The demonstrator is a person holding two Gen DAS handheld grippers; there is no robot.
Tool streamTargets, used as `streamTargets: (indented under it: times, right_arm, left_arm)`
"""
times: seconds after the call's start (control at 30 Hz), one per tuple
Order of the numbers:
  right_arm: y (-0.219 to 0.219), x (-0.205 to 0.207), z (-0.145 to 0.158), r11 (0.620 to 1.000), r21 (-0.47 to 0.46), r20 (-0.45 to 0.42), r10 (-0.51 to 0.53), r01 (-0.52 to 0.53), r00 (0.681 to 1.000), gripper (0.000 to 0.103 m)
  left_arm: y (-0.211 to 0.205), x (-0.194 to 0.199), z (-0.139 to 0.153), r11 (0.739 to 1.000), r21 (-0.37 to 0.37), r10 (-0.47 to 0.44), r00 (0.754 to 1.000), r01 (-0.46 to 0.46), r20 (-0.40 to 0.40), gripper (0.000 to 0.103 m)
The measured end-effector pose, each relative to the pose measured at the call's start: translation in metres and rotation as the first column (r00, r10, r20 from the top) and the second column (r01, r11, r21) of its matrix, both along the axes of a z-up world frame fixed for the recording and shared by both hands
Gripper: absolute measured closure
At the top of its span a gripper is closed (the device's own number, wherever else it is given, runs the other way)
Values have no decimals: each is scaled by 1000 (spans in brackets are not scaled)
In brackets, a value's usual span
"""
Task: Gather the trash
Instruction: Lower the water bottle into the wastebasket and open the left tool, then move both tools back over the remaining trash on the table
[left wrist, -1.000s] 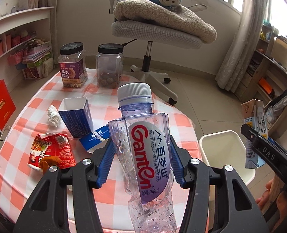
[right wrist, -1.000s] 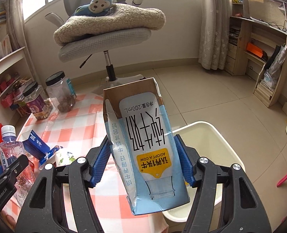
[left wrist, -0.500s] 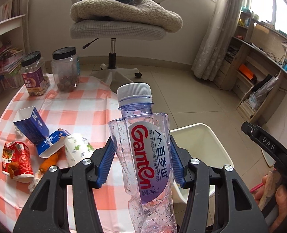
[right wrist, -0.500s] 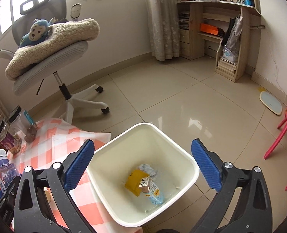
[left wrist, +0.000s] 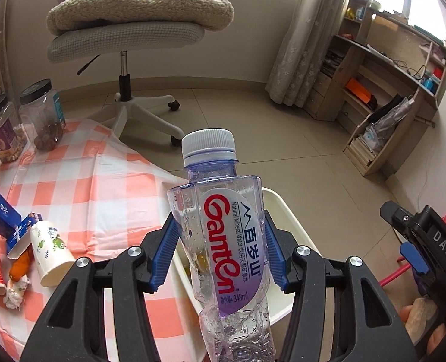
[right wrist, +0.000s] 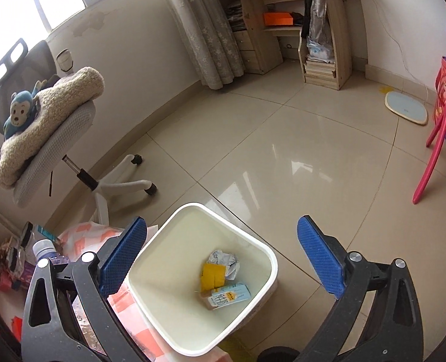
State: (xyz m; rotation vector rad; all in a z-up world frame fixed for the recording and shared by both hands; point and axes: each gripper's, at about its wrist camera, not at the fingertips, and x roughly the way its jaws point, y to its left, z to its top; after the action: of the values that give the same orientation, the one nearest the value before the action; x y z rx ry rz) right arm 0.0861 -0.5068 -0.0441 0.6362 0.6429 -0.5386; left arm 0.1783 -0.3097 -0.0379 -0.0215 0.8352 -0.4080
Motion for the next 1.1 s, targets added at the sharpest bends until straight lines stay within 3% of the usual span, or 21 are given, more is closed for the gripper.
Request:
streamTargets:
  times: [0.1, 0.17, 0.27, 0.6, 0.8, 0.93, 1.1]
  right_arm:
    - [-12, -7, -3, 998, 65, 24, -24, 23, 999, 7]
    - [-17, -13, -4, 994, 108, 52, -37, 31, 998, 7]
    - [-19, -19, -1, 991, 130, 103, -37, 23, 994, 7]
    - [18, -14, 20, 997, -3, 183, 82, -83, 980, 7]
    - [48, -3, 23, 983, -28, 177, 186, -184, 967, 7]
    - [66, 10, 10, 960, 80, 156, 254, -269, 954, 7]
    - [88, 28, -17, 877, 296, 148, 349, -378, 925, 7]
  left_arm:
    - [-14, 8, -2, 1000, -15, -24, 999, 23, -29, 49]
    - [-16, 10, -3, 999, -23, -24, 999, 23, -44, 41]
    - [-16, 6, -2, 1000, 0, -28, 999, 28, -25, 36]
    - [27, -12, 2, 998, 53, 22, 998, -25, 59, 25]
    - [63, -17, 1, 996, 63, 66, 996, -70, 57, 20]
    - [88, -21, -4, 992, 84, 91, 995, -95, 43, 18]
    - [125, -29, -12, 985, 107, 133, 991, -136, 32, 17]
